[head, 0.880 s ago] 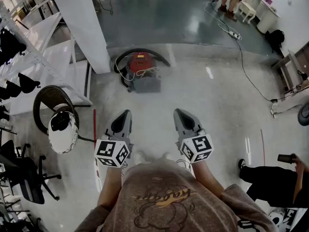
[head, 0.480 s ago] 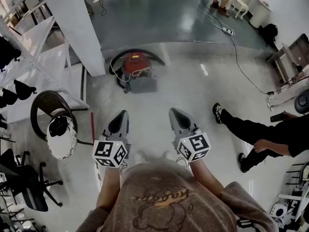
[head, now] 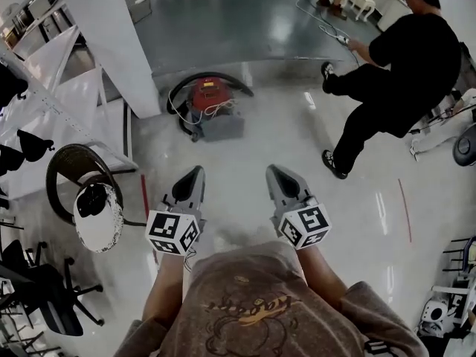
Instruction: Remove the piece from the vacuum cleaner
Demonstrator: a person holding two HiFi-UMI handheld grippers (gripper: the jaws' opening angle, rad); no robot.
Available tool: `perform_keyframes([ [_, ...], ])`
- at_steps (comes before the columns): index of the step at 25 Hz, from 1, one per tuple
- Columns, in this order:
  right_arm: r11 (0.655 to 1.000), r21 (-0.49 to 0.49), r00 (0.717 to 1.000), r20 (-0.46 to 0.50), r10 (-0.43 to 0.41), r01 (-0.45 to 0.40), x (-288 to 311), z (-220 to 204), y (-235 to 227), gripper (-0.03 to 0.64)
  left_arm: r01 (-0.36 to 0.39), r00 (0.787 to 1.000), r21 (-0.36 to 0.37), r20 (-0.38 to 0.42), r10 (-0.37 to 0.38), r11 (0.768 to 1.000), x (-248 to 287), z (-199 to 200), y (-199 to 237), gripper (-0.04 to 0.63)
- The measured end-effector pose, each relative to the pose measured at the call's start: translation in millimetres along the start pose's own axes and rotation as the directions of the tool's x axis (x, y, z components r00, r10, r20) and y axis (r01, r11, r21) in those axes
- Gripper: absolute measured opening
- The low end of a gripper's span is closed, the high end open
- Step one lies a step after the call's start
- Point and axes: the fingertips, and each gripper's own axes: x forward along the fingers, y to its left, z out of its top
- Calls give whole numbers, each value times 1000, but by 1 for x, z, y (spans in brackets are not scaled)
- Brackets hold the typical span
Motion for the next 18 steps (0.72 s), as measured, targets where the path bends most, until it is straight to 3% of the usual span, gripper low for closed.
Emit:
perform_keyframes([
  [8, 999, 3, 999, -6, -45, 45, 14, -5, -5, 0, 13, 1000, 0, 11, -13, 1000, 15, 3, 22, 3],
  [18, 1000, 23, 1000, 6, -9, 9, 72, -3, -34, 0, 6, 1000, -1, 24, -6, 1000, 64, 10, 50, 3],
])
